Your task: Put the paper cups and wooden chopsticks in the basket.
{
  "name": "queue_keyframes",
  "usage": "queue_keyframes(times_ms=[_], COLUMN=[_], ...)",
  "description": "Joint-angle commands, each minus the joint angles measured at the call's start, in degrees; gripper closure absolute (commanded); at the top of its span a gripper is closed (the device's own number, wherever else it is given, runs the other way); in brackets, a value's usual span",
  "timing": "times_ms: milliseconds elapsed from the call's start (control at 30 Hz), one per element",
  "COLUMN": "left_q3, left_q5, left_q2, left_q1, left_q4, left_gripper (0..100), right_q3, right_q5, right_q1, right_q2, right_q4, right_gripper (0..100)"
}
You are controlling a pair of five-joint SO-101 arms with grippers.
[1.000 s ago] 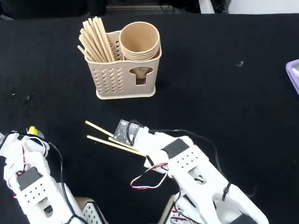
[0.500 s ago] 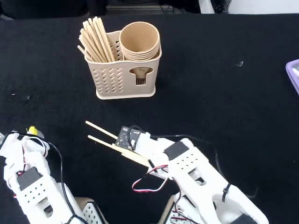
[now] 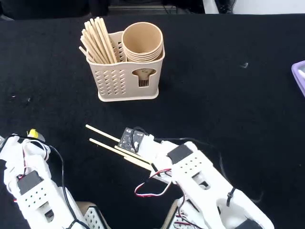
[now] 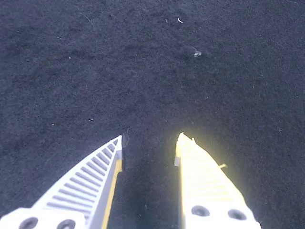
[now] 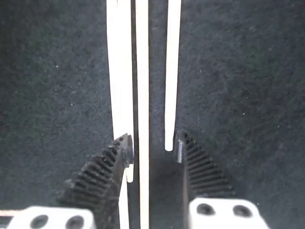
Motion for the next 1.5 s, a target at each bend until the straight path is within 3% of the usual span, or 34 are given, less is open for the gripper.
queue_keyframes(times_ms=[0, 100, 333, 467, 600, 833, 1167, 1467], left_q3=[-3.0, -3.0, -3.0, -3.0, -3.0, -3.0, -3.0, -3.0], left_q5=[-0.2, -0.2, -0.2, -0.2, -0.2, -0.2, -0.2, -0.2], left_q2=[-0.8, -0.8, -0.8, -0.8, -0.8, -0.8, -0.8, -0.8], left_q1=[0.7, 0.7, 0.7, 0.7, 0.7, 0.7, 0.7, 0.7], left_q4=[-1.0, -1.0, -0.9, -0.9, -0.9, -1.1, -1.1, -1.1], left_gripper=[81, 81, 81, 81, 81, 81, 81, 81], right_q3=[1.6, 3.0, 3.1, 3.0, 0.9, -20.0, -27.6, -45.9], right_q5=[1.6, 5.7, 6.7, 6.2, 6.2, 6.2, 5.9, -4.7], right_q1=[0.3, 0.6, 0.6, 0.6, 0.8, 5.5, 4.8, -1.5], right_q2=[-1.6, -1.6, -1.6, -2.0, -2.1, -2.2, -2.1, -2.2], right_q4=[-1.0, -1.0, -0.6, -1.8, -2.0, 13.8, 17.5, 30.6], right_gripper=[83.9, 83.9, 84.1, 99.5, 98.7, 98.8, 98.8, 98.8])
